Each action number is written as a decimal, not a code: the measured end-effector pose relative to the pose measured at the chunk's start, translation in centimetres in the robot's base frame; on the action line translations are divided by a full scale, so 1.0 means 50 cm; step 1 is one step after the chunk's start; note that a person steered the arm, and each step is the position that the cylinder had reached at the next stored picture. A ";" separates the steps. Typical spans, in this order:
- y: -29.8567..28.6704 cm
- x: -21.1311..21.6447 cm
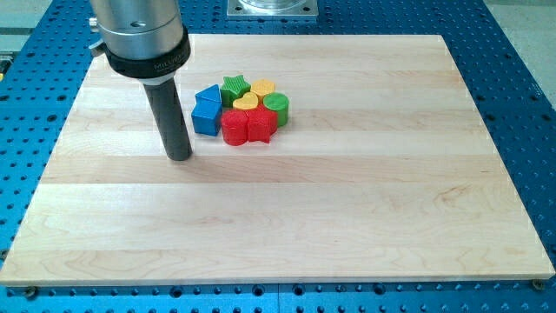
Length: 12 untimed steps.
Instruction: Move the red and green stars towards the bottom right corner of the board
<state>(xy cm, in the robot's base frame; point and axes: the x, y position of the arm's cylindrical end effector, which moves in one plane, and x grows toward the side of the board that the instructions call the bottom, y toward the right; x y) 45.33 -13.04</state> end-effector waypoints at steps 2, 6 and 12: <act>0.005 0.049; 0.019 0.009; 0.279 0.026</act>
<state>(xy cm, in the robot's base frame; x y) 46.64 0.92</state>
